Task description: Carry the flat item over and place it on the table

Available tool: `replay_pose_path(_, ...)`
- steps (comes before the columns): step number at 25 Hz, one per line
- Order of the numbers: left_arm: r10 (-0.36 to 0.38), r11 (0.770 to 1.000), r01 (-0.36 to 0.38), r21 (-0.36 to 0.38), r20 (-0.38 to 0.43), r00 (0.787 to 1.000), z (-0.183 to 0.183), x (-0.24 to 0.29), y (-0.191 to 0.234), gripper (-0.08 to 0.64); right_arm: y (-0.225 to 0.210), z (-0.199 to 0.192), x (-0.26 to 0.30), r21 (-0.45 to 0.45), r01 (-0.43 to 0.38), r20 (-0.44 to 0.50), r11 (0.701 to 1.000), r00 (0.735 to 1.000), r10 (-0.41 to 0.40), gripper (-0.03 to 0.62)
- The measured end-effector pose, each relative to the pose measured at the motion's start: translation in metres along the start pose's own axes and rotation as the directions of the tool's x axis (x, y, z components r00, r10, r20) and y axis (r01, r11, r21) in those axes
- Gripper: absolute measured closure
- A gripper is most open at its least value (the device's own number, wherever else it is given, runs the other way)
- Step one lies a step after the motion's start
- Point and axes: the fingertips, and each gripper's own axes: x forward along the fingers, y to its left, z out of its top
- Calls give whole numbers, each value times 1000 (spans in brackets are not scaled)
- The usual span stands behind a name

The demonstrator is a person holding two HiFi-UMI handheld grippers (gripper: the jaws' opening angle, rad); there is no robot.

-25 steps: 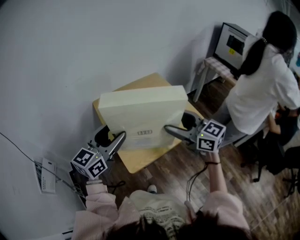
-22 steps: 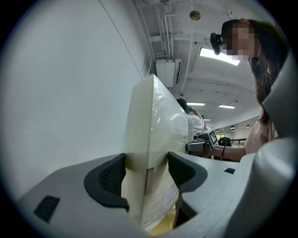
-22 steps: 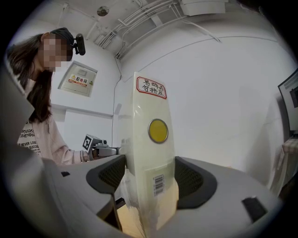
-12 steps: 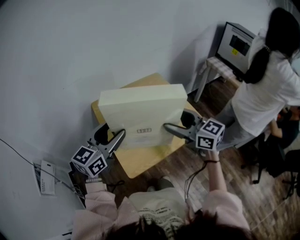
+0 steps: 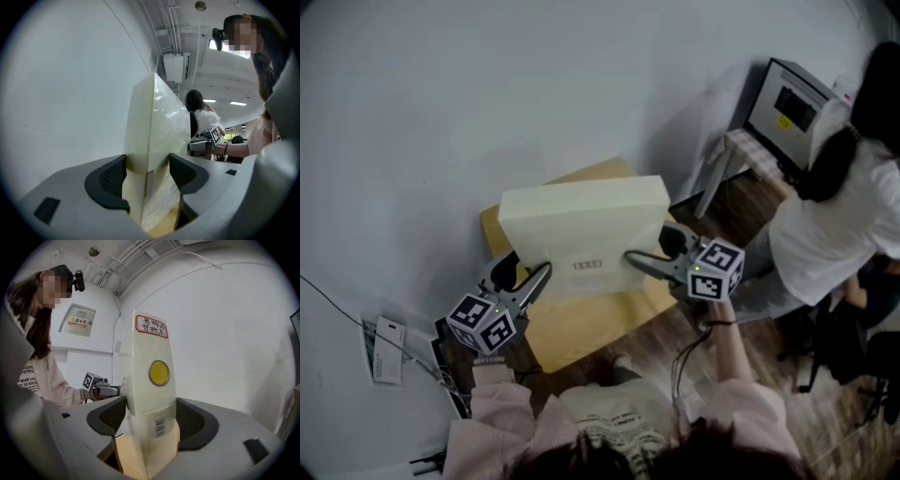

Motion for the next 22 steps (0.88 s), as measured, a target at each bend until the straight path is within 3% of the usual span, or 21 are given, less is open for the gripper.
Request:
replay_pose_path(13, 84, 996, -85, -23, -29, 996, -16, 40, 19, 270, -53, -17, 18, 15, -98, -23, 995, 995, 98, 252)
replay_pose_path(22, 86, 994, -91, -58, -84, 993, -39, 56, 38, 270, -74, -38, 31, 27, -91, 9, 995, 996, 91, 253)
